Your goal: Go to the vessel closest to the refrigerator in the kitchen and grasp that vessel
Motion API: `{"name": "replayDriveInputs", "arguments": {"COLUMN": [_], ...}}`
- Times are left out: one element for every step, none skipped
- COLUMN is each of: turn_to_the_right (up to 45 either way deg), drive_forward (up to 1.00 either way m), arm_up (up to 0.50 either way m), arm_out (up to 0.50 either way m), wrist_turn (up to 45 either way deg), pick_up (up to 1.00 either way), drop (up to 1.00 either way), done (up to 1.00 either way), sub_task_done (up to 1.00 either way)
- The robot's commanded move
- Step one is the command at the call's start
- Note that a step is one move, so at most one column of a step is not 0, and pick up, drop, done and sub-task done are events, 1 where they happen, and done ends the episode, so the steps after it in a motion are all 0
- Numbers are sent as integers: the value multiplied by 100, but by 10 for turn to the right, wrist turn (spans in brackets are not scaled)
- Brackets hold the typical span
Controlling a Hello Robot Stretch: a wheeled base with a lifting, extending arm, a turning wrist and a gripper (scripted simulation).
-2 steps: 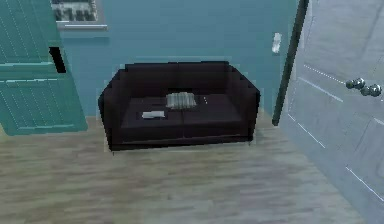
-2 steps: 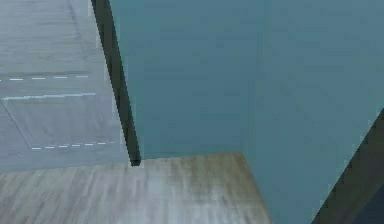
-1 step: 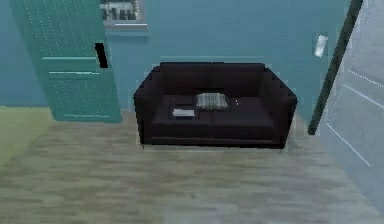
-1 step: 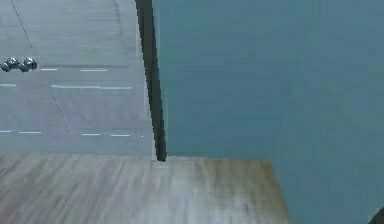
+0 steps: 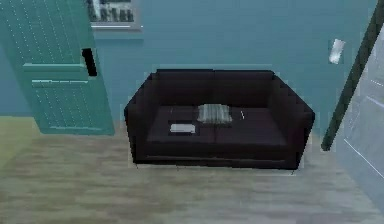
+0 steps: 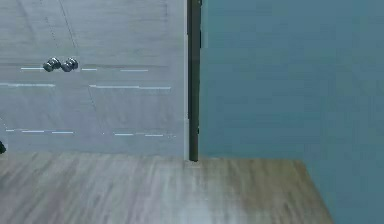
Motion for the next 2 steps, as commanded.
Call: {"name": "replayDriveInputs", "arguments": {"turn_to_the_right": [-390, -30], "drive_forward": [0, 0], "arm_up": [0, 0], "arm_out": [0, 0], "wrist_turn": [0, 0], "pick_up": [0, 0], "drop": [0, 0], "done": [0, 0], "sub_task_done": [0, 0]}}
